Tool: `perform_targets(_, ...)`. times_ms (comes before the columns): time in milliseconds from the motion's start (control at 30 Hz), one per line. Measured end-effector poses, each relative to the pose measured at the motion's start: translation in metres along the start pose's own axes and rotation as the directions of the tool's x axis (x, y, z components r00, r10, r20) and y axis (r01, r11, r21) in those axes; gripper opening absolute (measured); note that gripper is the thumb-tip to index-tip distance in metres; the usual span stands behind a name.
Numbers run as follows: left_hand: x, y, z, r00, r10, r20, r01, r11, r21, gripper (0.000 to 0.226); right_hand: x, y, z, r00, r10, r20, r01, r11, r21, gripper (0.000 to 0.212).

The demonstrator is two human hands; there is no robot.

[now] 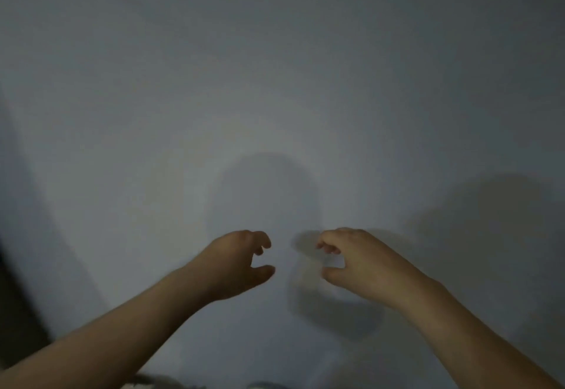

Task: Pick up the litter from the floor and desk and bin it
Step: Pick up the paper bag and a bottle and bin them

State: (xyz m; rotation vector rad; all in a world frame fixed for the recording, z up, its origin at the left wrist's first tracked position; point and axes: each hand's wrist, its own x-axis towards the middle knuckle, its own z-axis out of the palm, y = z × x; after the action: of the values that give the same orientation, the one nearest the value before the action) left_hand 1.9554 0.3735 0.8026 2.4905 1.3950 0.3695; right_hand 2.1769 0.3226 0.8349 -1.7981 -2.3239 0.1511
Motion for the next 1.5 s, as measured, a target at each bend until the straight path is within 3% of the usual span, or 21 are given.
perform_targets(167,-0.106,-0.068,-0.049,0.971,-0.193,-0.139,0.199,0.979,0.031,0.045,0.027,-0.111,0.009,0.975,-0.221,0.006,0.221,0.975,0.020,0.038)
perform_targets(333,-0.245,-0.133,-0.098,0.900,-0.371,-0.230,0.390,0.920,0.041,0.045,0.036,-0.259,0.035,0.900,-0.433,0.040,0.431,0.901,0.047,0.039)
perform_targets(500,-0.401,-0.186,-0.142,0.782,-0.527,-0.334,0.569,0.821,0.036,0.042,0.026,-0.423,0.064,0.774,-0.628,0.078,0.619,0.777,0.113,0.041)
perform_targets(733,-0.577,-0.230,-0.172,0.560,-0.723,-0.406,0.762,0.641,-0.090,0.046,-0.001,-0.617,0.102,0.531,-0.835,0.142,0.828,0.547,0.119,0.042)
perform_targets(1133,-0.758,-0.323,-0.181,0.201,-0.873,-0.445,0.908,0.337,-0.251,0.041,-0.004,-0.854,0.184,0.221,-0.956,0.195,0.946,0.259,0.196,0.042)
perform_targets(1333,-0.822,-0.406,-0.211,0.066,-0.908,-0.414,0.944,0.192,-0.270,0.044,0.028,-0.975,0.227,0.103,-0.975,0.195,0.954,0.152,0.258,0.041)
perform_targets(1500,-0.862,-0.480,-0.239,-0.003,-0.916,-0.402,0.961,0.109,-0.256,0.045,0.055,-1.069,0.257,0.028,-0.975,0.221,0.949,0.096,0.302,0.038)
